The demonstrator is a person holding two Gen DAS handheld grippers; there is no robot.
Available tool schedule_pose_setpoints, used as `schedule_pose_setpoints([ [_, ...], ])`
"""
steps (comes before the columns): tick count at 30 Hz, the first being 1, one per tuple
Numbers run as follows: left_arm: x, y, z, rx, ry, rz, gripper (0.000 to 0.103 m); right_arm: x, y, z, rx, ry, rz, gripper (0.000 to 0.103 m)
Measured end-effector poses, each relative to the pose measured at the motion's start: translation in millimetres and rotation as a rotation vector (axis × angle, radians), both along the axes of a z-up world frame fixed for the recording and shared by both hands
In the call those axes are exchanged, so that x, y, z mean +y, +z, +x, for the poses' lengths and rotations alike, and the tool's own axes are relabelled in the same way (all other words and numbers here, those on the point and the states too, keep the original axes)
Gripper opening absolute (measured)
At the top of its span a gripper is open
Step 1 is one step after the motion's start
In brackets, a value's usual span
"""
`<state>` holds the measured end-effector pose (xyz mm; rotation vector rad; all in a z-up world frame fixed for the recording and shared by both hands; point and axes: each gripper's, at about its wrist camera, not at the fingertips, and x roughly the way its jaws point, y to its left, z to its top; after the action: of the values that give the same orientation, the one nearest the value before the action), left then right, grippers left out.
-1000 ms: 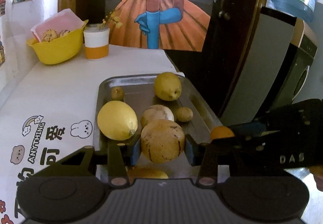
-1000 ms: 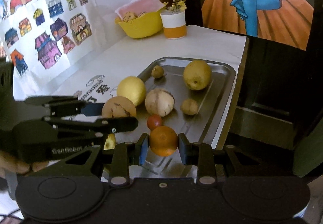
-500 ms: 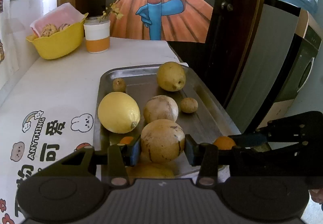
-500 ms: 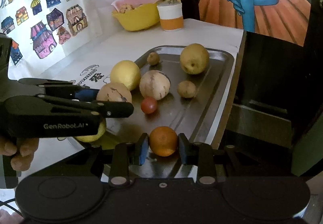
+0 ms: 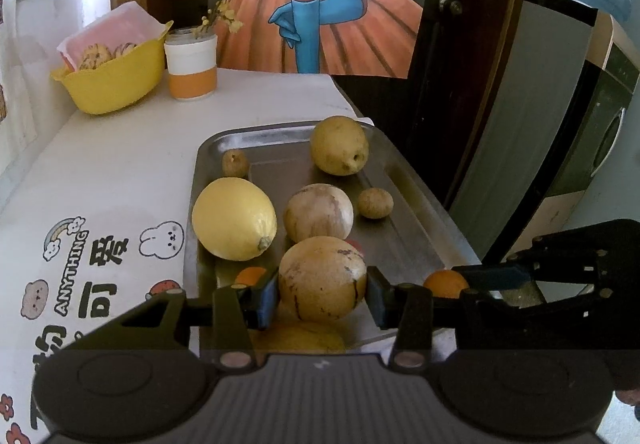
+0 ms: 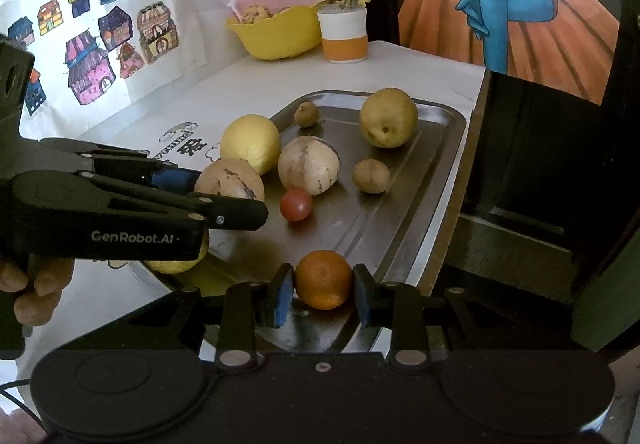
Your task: Organize fruits
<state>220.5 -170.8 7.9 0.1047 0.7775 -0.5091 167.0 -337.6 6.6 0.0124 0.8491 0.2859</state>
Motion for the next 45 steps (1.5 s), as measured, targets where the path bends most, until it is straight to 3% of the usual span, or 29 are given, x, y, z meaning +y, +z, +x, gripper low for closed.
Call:
schedule_pose_setpoints([
  [11,3.3,-0.3,-1.3,0.004,0.005,-0.012,0.050,3.8,-1.3,-2.1,-0.021,0.005,-0.028,0.035],
  [17,6.9,2.8,-4.4,-0.006,0.012,-0.036,0.060,4.6,-1.5,-4.2,-0.027,-0.009,-0.010,0.040],
  [24,18.1,13.4,-8.5,-0.029,0.053,-0.096,0.074,4.7,3.5,-11.5,-0.053,-0.037,0.041,0.060],
  [32,34.3,25.9,-16.9,-0.073,0.118,-0.138,0.101,4.9,12.8,-21.5,-0.097,-0.081,0.065,0.081],
  [40,58.9,37.3,-31.9,-0.133,0.187,-0.166,0.102,6.6,23.8,-39.6,-0.174,-0.156,0.086,0.100],
  [45,73.5,42.7,-44.9,-0.173,0.220,-0.177,0.102,11.9,37.2,-57.4,-0.247,-0.217,0.109,0.102],
])
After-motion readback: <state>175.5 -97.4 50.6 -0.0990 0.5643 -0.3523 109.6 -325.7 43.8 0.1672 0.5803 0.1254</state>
